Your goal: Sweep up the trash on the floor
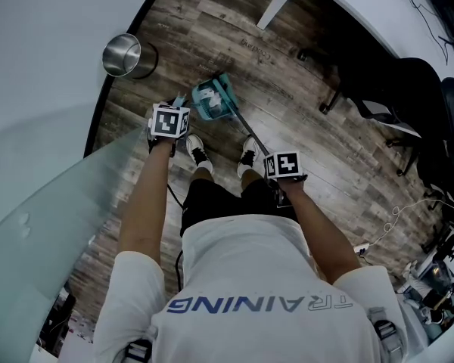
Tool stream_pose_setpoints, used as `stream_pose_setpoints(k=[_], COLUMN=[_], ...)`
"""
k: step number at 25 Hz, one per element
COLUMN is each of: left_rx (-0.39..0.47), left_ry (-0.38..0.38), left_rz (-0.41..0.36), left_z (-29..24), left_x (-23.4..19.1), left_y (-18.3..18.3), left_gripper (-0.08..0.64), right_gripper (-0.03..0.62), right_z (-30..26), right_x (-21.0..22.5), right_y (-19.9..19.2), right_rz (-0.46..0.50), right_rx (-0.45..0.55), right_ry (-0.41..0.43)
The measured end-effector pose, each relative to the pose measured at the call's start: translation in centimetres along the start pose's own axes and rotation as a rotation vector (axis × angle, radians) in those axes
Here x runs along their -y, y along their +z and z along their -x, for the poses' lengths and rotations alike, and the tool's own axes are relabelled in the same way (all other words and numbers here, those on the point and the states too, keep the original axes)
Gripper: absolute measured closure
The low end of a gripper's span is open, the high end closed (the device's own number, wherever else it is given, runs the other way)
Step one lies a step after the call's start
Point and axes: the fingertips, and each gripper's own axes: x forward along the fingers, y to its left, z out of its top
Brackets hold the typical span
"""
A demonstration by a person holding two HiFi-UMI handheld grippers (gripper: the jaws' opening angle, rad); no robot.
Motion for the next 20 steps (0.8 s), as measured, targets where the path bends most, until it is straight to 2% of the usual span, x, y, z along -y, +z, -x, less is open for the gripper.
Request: stream_pose_setpoints(k=[3, 9, 11, 13, 14, 16, 20], left_rx=[0.002, 0.028, 0.079, 0.131, 0.160, 0.232, 0.447], left_ry=[0.004, 0.004, 0.014, 0.017, 0.022, 0.042, 0.082], left_rz=[0.003, 0.002, -0.007, -0.023, -0.032, -0.031, 0.046], left_z=[0.0, 0.2, 1.2, 2.4, 3.2, 5.3, 11.9], left_x=[0.0, -0.2, -0.3, -0.1, 0.0, -0.2, -0.2], left_y=[0.0, -0.2, 0.5, 1.3, 1.7, 2.6, 5.4], left_gripper=[0.442, 0.439, 0.401, 0.279, 0.253, 0.222, 0.207], right_gripper=[0.486, 0.486, 0.486, 0.486, 0.486, 0.486, 0.485], right_z=[0.8, 3.2, 4.0, 4.8, 5.2, 5.9, 7.5], right_x=[0.4, 2.0, 2.6, 3.3, 3.6, 4.1, 4.5], right_y=[-0.6, 0.7, 0.8, 0.9, 1.1, 1.7, 3.1], right_rz=[-0.044, -0.135, -0.149, -0.170, -0.183, -0.206, -0.246], right_rx=[-0.023, 0.062, 0.095, 0.130, 0.148, 0.183, 0.252], right_ry=[0.079, 0.114, 0.116, 0.117, 0.117, 0.118, 0.120])
